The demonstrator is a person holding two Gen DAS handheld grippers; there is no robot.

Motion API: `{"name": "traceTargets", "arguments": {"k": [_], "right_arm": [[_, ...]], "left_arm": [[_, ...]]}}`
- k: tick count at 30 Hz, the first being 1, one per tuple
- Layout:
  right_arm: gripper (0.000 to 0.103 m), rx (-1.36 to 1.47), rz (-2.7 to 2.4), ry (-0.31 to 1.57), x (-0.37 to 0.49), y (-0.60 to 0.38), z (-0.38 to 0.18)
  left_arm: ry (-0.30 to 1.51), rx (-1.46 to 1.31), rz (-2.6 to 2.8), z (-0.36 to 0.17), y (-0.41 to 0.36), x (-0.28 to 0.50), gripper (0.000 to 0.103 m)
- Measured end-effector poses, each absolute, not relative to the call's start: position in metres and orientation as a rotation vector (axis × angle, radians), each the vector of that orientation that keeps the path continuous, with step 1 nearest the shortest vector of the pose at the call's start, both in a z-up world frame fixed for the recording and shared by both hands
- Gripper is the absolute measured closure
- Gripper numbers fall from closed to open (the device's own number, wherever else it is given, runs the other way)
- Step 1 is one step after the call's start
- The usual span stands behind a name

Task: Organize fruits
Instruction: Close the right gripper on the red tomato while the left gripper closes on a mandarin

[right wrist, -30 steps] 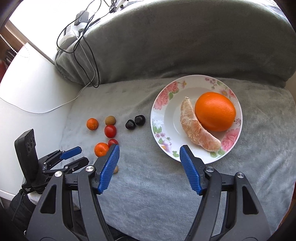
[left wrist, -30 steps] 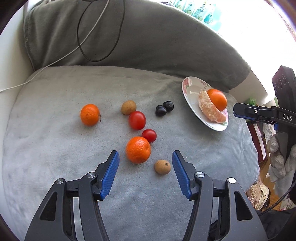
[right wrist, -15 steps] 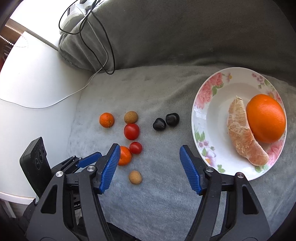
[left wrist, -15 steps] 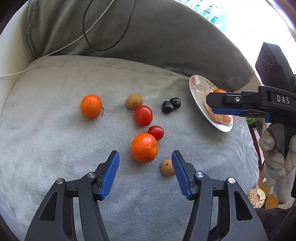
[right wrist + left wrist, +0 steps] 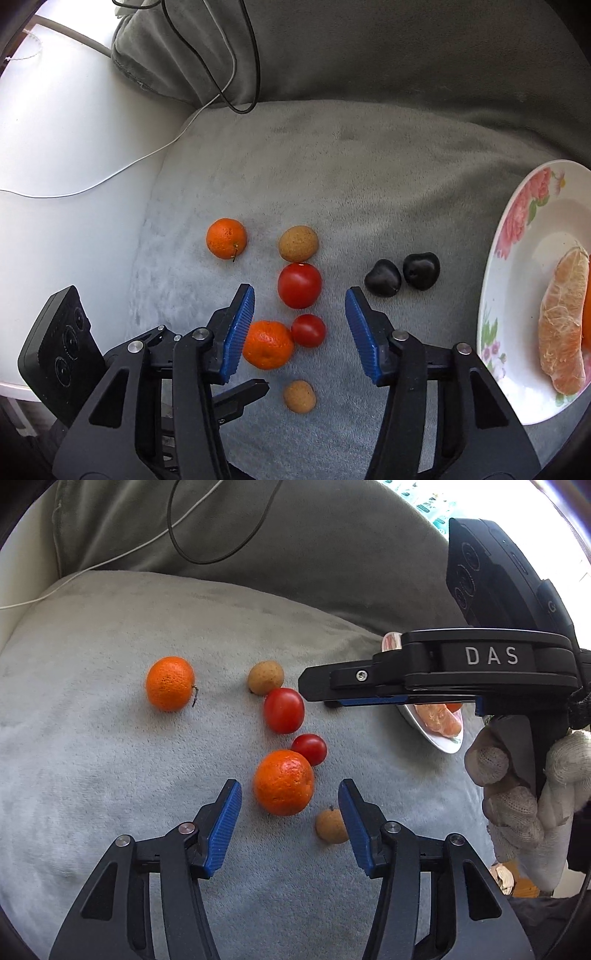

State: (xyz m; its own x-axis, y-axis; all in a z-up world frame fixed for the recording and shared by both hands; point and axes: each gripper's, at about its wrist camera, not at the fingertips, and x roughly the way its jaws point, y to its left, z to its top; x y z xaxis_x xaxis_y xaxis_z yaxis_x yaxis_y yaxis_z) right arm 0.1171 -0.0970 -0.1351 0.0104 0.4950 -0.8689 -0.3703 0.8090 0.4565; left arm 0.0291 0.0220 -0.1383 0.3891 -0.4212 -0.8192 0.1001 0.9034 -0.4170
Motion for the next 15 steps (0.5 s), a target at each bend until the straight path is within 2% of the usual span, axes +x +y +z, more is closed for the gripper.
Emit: {"name": "traceTargets", "arguments": {"k": [2,12,15], "right_arm": [[0.051,0.092,0.682,1.415,0.118,-0.092,-0.139],[0.057,0.048,0.683,1.44,0.121,-0.075,-0.153],[0.065,0.043,0.687,1.453,0.123,-0.071,-0.158]], "left_arm": [[1.133,-0.319,-0.342,-0.139,0.02,0.03,0.058],[1.161,-0.311,-0.335,-0.146,0.018,0.037,0.06],[1.169,-0.307,-0.337,-0.15,0.015,0.039,0.066]]}}
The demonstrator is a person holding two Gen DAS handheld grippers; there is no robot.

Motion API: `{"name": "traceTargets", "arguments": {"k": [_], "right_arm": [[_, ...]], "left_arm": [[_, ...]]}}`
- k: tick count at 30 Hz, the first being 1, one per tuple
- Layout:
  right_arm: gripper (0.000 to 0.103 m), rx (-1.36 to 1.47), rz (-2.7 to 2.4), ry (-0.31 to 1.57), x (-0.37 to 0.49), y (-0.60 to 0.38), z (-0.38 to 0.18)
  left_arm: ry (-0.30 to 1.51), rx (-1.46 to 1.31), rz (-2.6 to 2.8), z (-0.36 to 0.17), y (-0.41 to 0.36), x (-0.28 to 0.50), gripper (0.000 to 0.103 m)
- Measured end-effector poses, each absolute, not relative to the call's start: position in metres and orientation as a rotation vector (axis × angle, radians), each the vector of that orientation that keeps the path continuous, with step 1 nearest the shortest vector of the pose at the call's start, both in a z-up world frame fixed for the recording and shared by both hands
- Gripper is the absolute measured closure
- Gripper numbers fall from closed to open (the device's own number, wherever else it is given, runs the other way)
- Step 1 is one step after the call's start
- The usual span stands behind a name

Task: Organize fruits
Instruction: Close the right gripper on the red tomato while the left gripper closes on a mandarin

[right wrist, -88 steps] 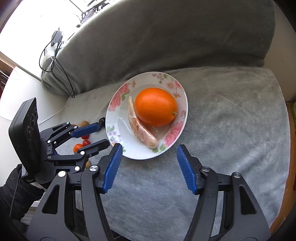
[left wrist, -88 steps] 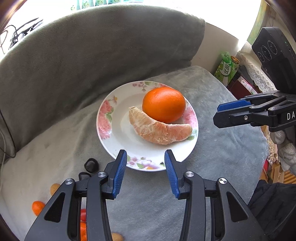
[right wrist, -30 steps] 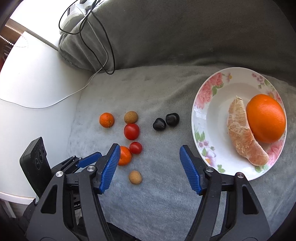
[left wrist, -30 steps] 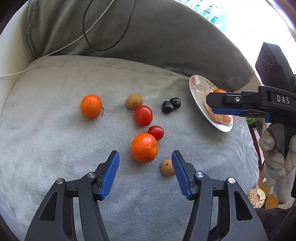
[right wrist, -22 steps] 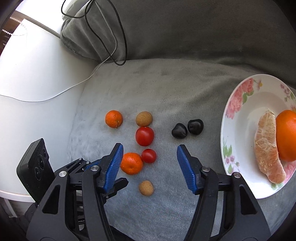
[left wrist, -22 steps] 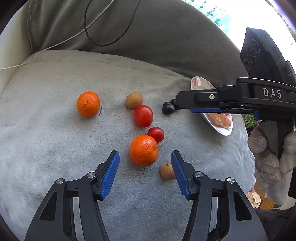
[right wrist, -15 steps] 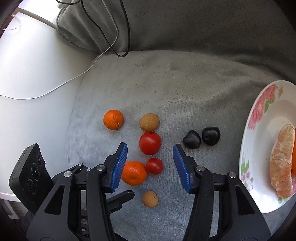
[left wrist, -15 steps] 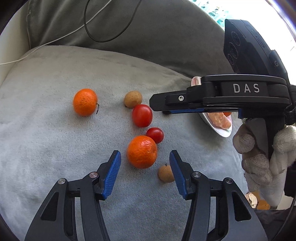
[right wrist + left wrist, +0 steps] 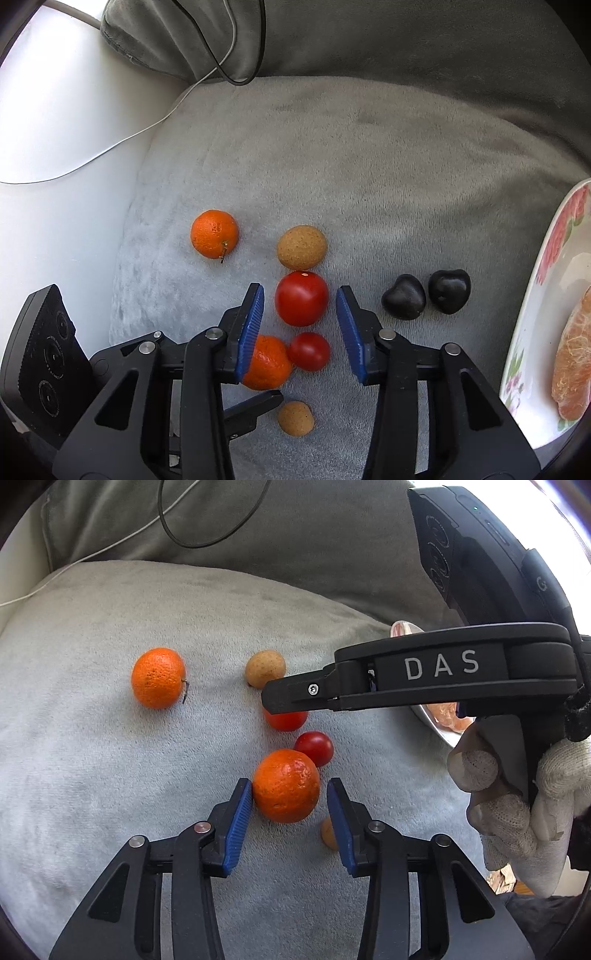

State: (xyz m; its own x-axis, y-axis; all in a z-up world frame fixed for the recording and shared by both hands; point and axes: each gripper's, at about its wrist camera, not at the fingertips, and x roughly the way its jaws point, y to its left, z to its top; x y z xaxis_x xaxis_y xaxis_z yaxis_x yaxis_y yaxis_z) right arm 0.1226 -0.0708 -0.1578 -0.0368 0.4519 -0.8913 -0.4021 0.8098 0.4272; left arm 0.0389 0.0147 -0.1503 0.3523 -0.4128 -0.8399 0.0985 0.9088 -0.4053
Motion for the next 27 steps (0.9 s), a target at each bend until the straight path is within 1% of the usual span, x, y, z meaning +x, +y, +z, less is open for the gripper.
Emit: {"name": "traceTargets", "arguments": {"k": [4,16,27], "right_arm": [[0.069,0.035,0.687,1.461,0.123,-0.069,-0.162],[0.07,0.036,0.688,1.432,0.119,-0.071,-0.155],[0.07,0.056,0.676,1.363,0.117,-0.096,-0.126]], "left_arm": [[1.171,-0.322,-0.332,-0.153,0.014,0.043,0.067],[1.155,-0.322,-0.328,-0.149,0.018,0.041,0.068],[1.125,-0.321,-0.32,-0.131,0.023,0.032,0.068]]}}
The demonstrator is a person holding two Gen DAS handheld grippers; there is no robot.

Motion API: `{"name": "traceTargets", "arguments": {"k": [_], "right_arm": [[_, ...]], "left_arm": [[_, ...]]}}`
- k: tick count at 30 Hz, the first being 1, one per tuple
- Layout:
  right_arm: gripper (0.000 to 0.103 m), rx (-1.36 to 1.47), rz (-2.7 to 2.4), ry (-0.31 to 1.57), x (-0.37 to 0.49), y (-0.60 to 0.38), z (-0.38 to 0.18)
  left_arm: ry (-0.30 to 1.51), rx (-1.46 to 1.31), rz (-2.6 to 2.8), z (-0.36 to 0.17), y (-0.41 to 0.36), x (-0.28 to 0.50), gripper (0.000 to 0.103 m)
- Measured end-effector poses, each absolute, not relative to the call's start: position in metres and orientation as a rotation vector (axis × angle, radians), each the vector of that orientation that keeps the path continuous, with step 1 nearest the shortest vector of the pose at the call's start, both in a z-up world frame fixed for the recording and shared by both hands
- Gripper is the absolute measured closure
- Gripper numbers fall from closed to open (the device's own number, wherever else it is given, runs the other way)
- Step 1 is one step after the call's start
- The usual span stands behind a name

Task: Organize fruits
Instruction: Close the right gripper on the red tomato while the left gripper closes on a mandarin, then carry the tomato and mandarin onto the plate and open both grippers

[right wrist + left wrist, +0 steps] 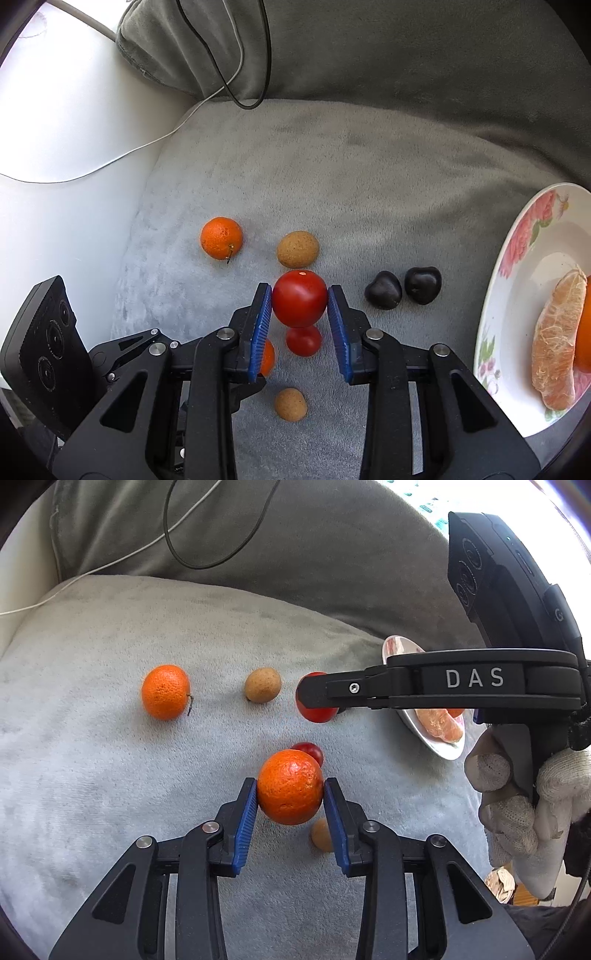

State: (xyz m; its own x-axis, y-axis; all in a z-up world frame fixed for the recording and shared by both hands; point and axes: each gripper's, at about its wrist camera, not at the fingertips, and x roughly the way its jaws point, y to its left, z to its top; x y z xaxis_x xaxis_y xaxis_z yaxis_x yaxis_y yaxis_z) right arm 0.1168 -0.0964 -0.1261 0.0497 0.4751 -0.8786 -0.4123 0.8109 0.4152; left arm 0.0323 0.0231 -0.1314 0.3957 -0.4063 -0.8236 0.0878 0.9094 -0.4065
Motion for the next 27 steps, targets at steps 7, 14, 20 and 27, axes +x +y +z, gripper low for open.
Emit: {"name": "traceTargets", "arguments": {"k": [7,14,20,27], "right_arm": [[0.07,0.102,0.657,1.306,0.124,-0.129,-0.105],[0.07,0.11,0.634,1.263,0.132,-0.164,-0.09],[0.07,0.115,0.608,1.234,0.137,-0.191,-0.083],[0.07,0.129,0.569,1.204,0.149,-0.223,-0.078]], "left_arm": [[1.108,-0.31,-0.341,-0.119,0.02,0.034,0.068],[1.079,-0.305,-0.359,-0.108,0.001,0.044,0.068],[1.059,-0.292,-0.387,-0.103,-0.021,0.05,0.069],[1.052,-0.271,-0.431,-0.101,-0.054,0.058,0.069]]}}
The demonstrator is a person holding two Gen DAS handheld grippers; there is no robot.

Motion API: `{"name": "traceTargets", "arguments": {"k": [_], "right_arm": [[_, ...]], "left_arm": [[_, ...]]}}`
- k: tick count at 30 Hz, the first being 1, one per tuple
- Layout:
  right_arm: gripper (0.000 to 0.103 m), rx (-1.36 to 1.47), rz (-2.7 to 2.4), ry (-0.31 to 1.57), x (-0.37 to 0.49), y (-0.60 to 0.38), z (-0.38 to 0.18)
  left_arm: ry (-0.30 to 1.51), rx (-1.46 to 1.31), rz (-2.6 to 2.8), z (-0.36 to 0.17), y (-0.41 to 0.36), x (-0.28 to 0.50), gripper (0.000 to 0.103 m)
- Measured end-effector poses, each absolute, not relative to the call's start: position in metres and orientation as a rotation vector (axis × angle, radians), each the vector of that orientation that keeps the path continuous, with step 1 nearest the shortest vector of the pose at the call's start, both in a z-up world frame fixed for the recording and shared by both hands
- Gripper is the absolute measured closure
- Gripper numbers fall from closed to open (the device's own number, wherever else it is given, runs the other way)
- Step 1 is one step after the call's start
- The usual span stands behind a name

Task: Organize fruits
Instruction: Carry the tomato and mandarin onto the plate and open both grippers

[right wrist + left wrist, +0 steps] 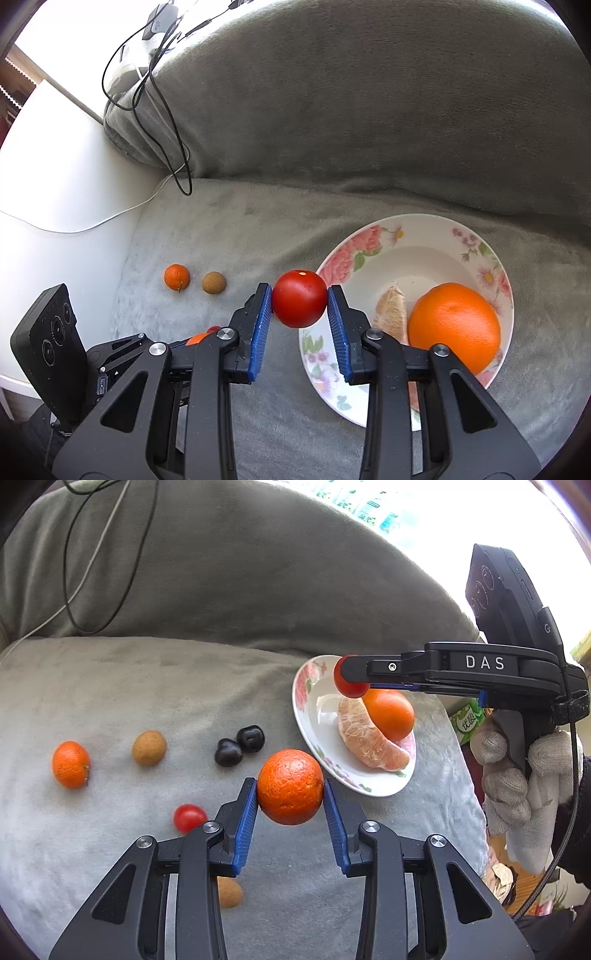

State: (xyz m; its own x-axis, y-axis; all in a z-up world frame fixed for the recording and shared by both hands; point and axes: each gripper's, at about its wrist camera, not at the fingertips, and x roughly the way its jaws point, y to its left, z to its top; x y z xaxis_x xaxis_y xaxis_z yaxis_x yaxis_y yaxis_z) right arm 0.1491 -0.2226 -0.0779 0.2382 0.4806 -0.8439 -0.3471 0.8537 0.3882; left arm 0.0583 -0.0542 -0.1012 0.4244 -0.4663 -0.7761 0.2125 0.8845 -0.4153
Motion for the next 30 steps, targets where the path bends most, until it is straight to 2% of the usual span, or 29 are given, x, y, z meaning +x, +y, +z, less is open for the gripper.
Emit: {"name": "traceTargets", "arguments": {"k": [30], "right_arm": [[0.07,0.129,0.551,1.181,0.173,-0.273,-0.089]], "left_arm": [[1.028,-0.22,-0.489,-0.102,-0.133,0.068,0.069]]}}
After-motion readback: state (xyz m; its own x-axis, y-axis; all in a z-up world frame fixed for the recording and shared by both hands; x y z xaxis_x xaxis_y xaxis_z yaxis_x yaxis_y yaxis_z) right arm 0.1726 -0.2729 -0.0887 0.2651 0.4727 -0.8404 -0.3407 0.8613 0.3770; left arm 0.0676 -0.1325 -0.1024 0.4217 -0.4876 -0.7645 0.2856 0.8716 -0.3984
